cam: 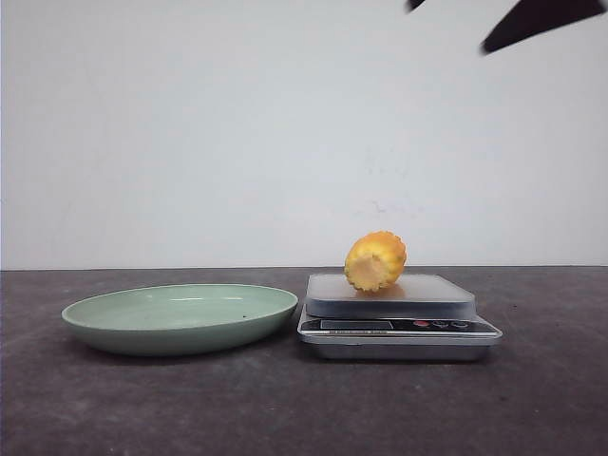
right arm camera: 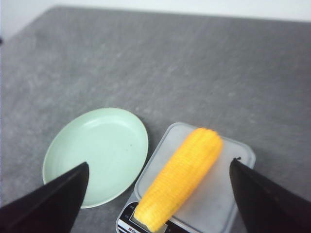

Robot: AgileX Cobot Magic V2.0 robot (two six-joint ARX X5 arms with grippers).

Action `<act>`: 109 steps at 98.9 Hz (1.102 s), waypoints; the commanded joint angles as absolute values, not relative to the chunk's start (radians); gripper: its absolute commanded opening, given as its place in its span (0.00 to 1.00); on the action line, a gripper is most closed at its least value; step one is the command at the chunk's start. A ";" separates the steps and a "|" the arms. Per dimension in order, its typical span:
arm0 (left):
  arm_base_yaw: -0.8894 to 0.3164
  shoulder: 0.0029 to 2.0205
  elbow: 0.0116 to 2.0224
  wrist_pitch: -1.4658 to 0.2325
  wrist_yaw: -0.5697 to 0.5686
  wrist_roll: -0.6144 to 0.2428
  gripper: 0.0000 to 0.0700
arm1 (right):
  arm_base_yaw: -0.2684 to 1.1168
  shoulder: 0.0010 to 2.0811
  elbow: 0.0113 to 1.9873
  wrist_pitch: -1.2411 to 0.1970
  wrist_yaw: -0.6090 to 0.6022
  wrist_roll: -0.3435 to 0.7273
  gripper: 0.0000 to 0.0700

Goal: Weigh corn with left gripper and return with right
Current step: 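Raise the open left gripper away from the scale, then grasp the corn cob on the scale with the right gripper and lift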

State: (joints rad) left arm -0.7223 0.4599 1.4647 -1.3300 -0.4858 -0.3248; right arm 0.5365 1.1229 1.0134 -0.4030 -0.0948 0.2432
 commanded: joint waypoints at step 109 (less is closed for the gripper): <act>-0.720 0.293 1.260 -1.368 -0.500 -0.432 0.56 | 0.578 1.644 1.069 -0.253 0.013 0.413 0.67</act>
State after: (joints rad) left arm -0.7155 0.2932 1.2507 -1.3823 -0.4961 -0.4313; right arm 0.5735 1.6188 1.0500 -0.2592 0.0051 0.3851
